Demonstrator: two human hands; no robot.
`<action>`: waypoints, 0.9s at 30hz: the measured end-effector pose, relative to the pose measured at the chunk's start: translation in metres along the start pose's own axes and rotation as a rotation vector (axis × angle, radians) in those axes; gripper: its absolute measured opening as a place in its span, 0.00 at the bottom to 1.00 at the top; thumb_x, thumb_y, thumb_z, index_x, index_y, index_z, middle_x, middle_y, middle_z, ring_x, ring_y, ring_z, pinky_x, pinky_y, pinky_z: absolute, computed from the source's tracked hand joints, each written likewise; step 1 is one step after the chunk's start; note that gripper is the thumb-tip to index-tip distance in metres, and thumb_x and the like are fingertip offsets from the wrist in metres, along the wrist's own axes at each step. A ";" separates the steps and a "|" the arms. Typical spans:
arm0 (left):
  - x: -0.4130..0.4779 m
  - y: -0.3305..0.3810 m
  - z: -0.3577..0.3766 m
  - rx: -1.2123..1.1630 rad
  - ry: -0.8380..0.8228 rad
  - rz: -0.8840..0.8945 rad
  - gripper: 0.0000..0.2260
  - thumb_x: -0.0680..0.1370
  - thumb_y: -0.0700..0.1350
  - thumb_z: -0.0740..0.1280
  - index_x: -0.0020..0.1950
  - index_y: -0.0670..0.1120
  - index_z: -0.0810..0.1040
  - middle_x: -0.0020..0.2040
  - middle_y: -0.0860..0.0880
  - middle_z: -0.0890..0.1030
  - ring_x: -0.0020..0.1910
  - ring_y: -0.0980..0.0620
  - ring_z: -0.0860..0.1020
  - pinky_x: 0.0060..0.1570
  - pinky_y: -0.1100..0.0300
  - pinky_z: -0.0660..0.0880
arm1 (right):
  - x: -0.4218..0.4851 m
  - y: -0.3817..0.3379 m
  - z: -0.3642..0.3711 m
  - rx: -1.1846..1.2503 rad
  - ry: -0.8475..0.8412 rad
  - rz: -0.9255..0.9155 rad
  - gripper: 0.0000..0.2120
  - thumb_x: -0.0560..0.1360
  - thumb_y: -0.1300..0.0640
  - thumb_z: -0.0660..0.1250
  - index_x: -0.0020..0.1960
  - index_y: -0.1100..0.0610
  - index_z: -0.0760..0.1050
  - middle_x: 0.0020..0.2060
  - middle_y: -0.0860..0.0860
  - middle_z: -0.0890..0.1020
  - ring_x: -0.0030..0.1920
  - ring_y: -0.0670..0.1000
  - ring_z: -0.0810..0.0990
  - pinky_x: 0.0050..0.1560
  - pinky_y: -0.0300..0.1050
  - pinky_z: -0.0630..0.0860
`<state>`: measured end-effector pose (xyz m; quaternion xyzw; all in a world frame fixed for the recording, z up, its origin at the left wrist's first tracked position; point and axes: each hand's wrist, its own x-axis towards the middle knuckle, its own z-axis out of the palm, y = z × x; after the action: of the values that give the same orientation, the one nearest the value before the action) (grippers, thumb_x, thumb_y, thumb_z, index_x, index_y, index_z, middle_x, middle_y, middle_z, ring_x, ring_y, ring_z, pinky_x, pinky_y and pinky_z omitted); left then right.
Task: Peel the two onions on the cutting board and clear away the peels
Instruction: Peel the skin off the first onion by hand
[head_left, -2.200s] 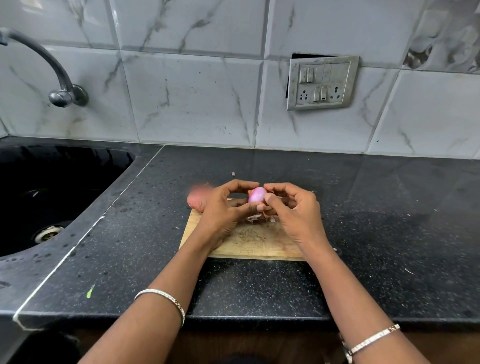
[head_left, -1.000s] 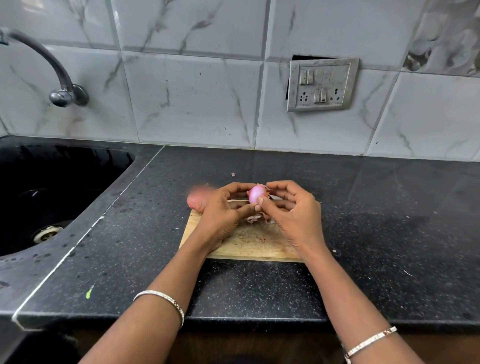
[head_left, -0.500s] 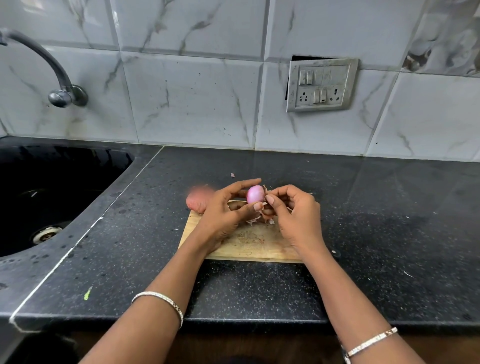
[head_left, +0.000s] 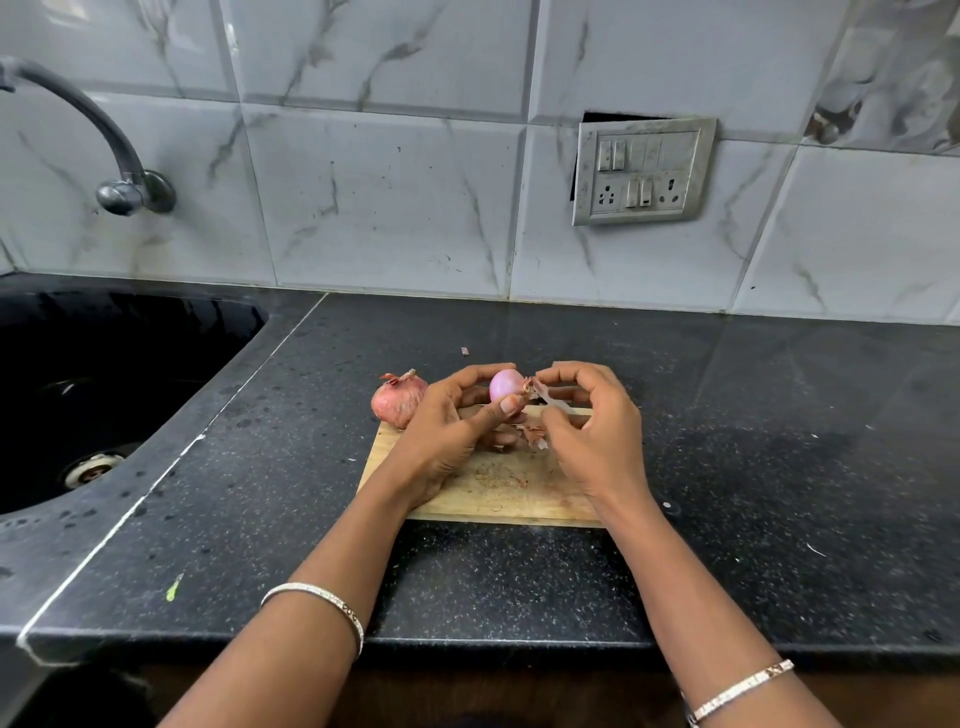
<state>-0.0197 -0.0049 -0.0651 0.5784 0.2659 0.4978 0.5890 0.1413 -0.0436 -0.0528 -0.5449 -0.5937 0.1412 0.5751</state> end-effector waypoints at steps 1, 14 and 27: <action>0.000 0.000 0.000 0.005 0.007 0.000 0.18 0.78 0.39 0.72 0.68 0.43 0.78 0.58 0.42 0.85 0.54 0.42 0.85 0.51 0.52 0.84 | 0.000 -0.001 0.000 0.025 0.002 -0.013 0.13 0.72 0.66 0.71 0.51 0.51 0.81 0.51 0.45 0.81 0.49 0.39 0.81 0.41 0.30 0.76; -0.002 0.003 0.001 0.106 -0.074 -0.019 0.16 0.80 0.42 0.71 0.68 0.42 0.78 0.57 0.41 0.85 0.55 0.42 0.85 0.49 0.55 0.84 | 0.003 0.003 0.000 -0.051 0.004 -0.072 0.05 0.76 0.62 0.72 0.44 0.53 0.84 0.39 0.43 0.85 0.42 0.42 0.82 0.43 0.34 0.76; 0.000 0.003 0.002 0.076 -0.102 -0.054 0.15 0.85 0.47 0.61 0.66 0.40 0.78 0.54 0.40 0.86 0.50 0.44 0.85 0.41 0.59 0.82 | 0.002 0.004 0.002 -0.057 -0.041 -0.049 0.13 0.75 0.69 0.64 0.49 0.53 0.79 0.42 0.44 0.83 0.44 0.44 0.81 0.45 0.38 0.78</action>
<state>-0.0192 -0.0061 -0.0616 0.6176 0.2699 0.4414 0.5924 0.1421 -0.0392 -0.0558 -0.5433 -0.6224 0.1212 0.5503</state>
